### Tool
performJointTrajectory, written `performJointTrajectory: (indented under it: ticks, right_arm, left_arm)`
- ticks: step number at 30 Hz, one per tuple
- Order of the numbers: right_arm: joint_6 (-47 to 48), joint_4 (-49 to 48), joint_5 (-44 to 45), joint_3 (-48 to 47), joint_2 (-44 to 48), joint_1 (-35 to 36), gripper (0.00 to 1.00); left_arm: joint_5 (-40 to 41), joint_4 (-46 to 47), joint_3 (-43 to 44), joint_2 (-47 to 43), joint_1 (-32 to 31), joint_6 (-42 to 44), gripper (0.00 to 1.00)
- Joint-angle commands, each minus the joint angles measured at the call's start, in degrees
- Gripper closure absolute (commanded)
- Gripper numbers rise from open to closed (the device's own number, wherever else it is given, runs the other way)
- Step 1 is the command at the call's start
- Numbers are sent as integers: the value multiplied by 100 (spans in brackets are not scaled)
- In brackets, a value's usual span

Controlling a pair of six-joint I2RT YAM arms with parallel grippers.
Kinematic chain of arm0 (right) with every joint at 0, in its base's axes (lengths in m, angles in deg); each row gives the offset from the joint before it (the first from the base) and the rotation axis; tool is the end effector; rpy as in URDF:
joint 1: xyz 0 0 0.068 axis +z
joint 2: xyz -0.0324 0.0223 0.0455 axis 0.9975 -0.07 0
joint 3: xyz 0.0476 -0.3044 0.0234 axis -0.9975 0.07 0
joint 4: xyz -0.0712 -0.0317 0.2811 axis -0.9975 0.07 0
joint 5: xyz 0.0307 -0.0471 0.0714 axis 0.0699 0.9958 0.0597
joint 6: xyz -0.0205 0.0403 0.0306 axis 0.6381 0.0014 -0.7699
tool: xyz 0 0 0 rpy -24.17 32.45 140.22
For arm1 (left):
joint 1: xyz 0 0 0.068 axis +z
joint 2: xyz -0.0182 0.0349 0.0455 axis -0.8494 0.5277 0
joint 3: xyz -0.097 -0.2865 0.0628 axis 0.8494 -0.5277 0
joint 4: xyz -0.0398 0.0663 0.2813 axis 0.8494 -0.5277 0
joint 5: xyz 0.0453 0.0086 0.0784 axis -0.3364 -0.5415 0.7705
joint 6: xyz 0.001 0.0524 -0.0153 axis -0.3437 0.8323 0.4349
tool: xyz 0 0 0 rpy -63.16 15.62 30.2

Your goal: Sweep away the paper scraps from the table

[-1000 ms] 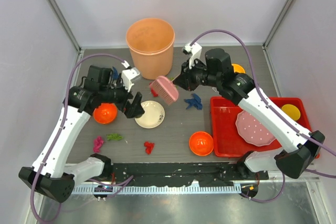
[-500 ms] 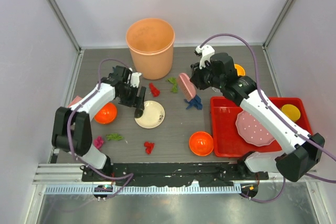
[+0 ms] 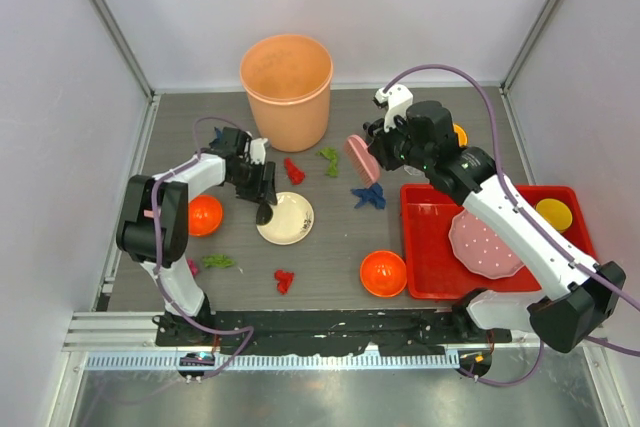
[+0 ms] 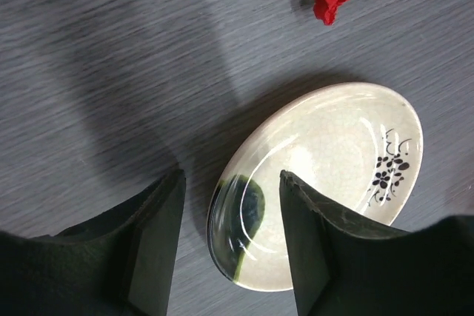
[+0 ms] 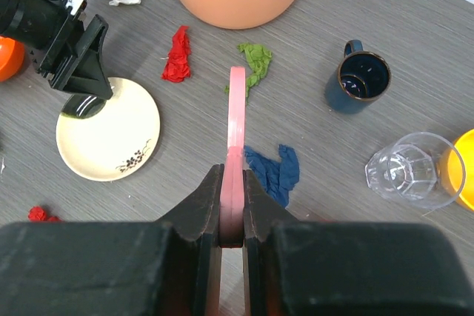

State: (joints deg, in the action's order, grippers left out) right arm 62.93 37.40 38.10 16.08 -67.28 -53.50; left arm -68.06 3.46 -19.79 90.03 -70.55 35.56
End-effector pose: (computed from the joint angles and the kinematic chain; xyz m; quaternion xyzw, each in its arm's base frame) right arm 0.2515 0.1612 0.4176 -0.2476 0.8175 0.1542 0.4967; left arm 0.3667 -0.0941 0.1800 0.0916 0.9593 -0.2083 0.1671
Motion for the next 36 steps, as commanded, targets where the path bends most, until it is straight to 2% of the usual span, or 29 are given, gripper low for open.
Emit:
performJointTrajectory:
  ticks: [1,4,10,13,14,16,26,36]
  right_arm:
    - [168,-122,-112,-123,246,-15,99]
    - [194,-122,-120,-124,255,-15,99]
    - [274,-113,-164,-106,334,-15,99]
    - [291,-113,-164,-115,370,-15,99]
    - [283,-113,-173,-115,378,-15,99]
    - [283,-96,-173,-123,387,-15,99]
    - [247,1,-200,-203,475,-15,99]
    - [212,1,-252,-220,537,-15,99]
  left_arm:
    - [-98,156,-64,209,1,-55,44]
    - [-124,129,-143,226,-8,-2,48]
    - [-379,-116,-267,279,1,173,65]
    - [-598,-336,-144,306,-8,314,81]
    - [-642,-424,-57,306,-8,367,90]
    - [-722,-494,49,271,1,393,99]
    - [-1460,-776,788,-406,422,543,100]
    - [-2066,-820,946,-1056,1863,482,100]
